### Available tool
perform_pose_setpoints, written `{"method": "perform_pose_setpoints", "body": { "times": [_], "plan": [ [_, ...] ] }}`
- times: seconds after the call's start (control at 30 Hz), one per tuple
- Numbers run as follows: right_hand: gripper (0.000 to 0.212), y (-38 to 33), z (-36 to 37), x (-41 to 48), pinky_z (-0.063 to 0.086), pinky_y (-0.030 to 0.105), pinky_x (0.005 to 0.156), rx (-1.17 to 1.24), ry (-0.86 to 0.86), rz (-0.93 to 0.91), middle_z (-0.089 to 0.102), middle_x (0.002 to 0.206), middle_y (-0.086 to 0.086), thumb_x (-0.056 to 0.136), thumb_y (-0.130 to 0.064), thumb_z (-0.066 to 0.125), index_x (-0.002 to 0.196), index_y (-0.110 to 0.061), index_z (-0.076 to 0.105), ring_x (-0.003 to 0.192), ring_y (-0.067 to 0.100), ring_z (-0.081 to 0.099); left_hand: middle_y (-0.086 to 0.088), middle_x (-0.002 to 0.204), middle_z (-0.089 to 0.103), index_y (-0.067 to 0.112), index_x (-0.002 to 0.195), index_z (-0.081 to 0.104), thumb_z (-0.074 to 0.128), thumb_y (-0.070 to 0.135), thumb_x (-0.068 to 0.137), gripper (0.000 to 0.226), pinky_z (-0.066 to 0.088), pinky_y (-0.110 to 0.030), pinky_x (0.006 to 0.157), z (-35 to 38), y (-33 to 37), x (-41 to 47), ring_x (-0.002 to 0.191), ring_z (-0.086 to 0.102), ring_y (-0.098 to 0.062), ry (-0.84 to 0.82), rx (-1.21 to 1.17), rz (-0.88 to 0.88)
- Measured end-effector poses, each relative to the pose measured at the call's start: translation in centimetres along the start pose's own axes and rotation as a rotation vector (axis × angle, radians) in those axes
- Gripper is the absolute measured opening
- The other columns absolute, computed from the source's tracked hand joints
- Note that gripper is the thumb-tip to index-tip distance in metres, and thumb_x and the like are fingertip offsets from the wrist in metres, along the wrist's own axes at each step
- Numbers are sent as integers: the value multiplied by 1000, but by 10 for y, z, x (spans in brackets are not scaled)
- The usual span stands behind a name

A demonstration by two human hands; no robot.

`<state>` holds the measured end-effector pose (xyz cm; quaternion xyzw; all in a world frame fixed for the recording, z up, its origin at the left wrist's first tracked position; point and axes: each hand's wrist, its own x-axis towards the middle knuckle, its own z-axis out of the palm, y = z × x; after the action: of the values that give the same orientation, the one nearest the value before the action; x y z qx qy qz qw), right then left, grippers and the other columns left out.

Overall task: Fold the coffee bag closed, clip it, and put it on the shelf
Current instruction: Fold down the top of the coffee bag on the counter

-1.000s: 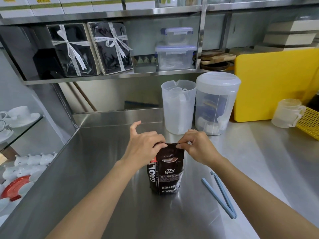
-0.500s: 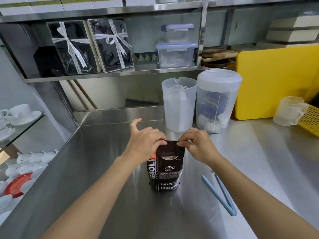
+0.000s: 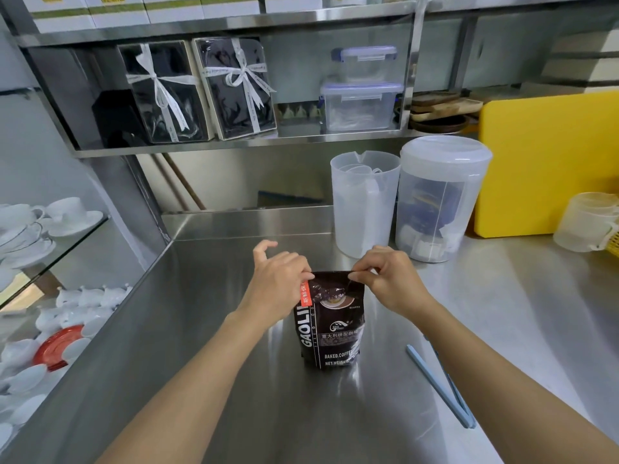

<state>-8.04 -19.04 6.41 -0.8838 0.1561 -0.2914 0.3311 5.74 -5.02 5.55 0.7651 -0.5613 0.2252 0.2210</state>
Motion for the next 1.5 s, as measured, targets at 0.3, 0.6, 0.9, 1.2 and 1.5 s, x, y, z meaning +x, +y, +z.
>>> {"method": "perform_pose_setpoints", "body": {
  "times": [0.3, 0.6, 0.9, 1.2, 1.5],
  "plan": [
    [2, 5, -3, -3, 35, 6, 61, 54, 30, 47, 52, 57, -11, 72, -3, 71, 71, -3, 72, 62, -1, 49, 5, 70, 70, 17, 76, 71, 61, 19, 84, 13, -5, -28, 106, -10, -12, -3, 75, 61, -14, -68, -5, -25],
    [9, 2, -5, 2, 43, 22, 68, 60, 1, 107, 66, 75, 13, 72, -10, 72, 78, -4, 72, 72, 18, 56, 15, 91, 69, 31, 95, 67, 62, 31, 82, 14, -10, -36, 106, -22, -7, 15, 97, 54, -7, -185, 57, -6],
    [25, 7, 0, -4, 46, 35, 66, -5, 77, 122, 66, 68, 17, 67, -26, 77, 72, -3, 69, 67, 28, 56, 11, 76, 61, 27, 88, 65, 58, 24, 85, 8, -11, -28, 104, -12, 27, 27, 88, 52, -5, -177, -132, 2],
    [9, 19, -10, -18, 38, 6, 60, 105, -28, 156, 56, 63, -13, 76, -11, 68, 82, -5, 71, 59, -11, 51, 12, 77, 63, 27, 84, 65, 59, 23, 84, 8, -13, -33, 106, -8, 40, 33, 92, 52, -2, -234, -173, 40],
    [9, 10, -11, -14, 43, 33, 72, 41, -51, 51, 49, 62, -11, 78, -11, 66, 81, -3, 70, 71, 17, 51, 10, 76, 67, 27, 87, 71, 63, 28, 82, 10, -11, -29, 104, -7, 48, 35, 90, 53, -4, -181, -119, 78]
  ]
}}
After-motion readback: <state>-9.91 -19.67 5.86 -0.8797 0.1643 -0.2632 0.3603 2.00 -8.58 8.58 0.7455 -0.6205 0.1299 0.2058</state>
